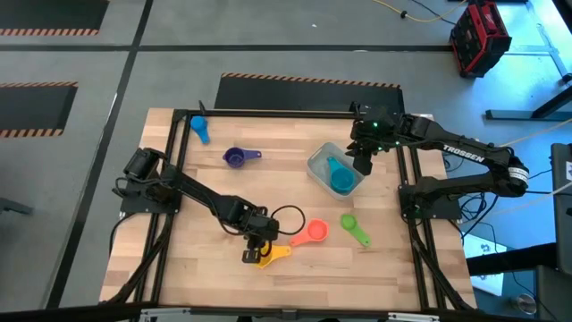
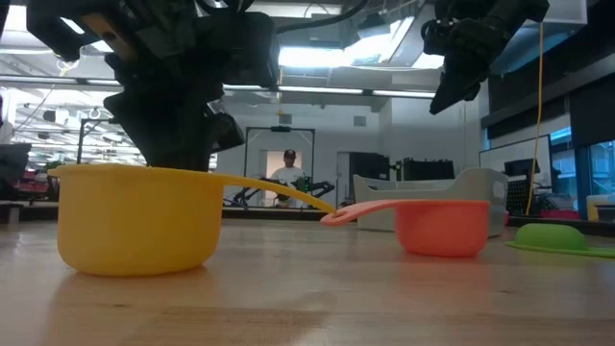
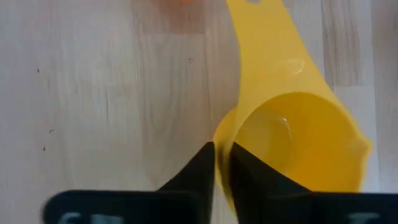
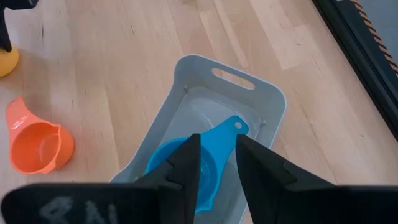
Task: Nest measuring cups in basket
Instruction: Stack the yellow measuring cup on top of the light blue measuring cup in the bin
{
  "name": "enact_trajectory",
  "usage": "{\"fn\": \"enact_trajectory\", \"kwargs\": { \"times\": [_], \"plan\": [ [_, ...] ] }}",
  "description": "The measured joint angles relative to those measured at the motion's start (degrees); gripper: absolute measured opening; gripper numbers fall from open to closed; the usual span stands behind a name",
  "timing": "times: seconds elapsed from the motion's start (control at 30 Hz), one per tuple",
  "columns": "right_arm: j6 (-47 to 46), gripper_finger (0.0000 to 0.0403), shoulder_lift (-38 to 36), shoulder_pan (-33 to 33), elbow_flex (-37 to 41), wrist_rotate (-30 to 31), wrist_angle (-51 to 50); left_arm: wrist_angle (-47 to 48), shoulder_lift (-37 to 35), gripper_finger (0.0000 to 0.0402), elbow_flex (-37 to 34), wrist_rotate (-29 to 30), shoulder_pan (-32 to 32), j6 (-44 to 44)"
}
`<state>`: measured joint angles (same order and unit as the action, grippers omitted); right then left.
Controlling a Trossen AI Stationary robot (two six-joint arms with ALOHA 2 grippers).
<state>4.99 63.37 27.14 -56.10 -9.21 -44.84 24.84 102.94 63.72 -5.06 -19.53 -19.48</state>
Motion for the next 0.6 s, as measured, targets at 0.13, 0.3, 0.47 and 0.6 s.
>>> {"fn": "enact_trajectory", "kwargs": {
  "times": [0.13,0.3,0.47,0.6],
  "plan": [
    [0.0,0.0107,0.0,0.0,0.0,0.0,0.0,0.04,0.0,0.001,0.0,-0.07,0.02,-0.89],
    [0.0,0.0107,0.0,0.0,0.0,0.0,0.0,0.35,-0.62,0.0008,-0.02,-0.14,0.03,-2.82],
    [-0.26,0.0107,0.0,0.02,0.0,0.0,0.07,0.37,-3.97,0.0006,-0.02,0.51,1.56,-7.36],
    [-0.33,0.0107,0.0,0.0,0.0,0.02,0.3,0.74,-7.49,0.0004,-0.02,6.3,3.71,-8.86]
  ]
}}
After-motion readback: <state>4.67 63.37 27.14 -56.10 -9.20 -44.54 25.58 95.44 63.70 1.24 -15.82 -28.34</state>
